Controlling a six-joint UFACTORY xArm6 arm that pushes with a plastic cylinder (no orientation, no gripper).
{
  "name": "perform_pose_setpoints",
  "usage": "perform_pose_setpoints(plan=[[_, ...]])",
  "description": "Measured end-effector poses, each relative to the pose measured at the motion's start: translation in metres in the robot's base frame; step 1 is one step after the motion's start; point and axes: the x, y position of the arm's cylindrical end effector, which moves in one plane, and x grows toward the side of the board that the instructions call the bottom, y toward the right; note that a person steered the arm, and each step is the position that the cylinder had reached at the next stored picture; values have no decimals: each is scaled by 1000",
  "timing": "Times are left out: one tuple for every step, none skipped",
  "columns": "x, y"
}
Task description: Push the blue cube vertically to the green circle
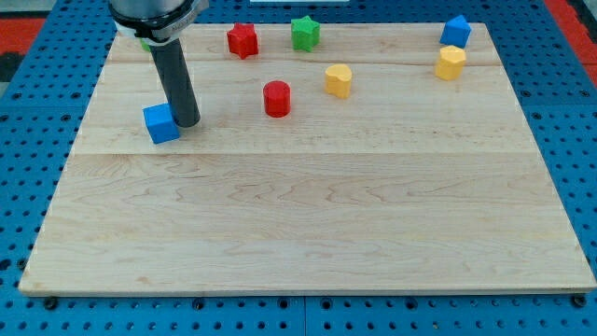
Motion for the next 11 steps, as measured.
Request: perform_pose_setpoints(plan=[[20,11],[39,18],[39,-9],[24,-20],[4,-20],[-5,-28],[-5,-33],[-6,-15],[-38,16],[-53,-9],[-53,-43]])
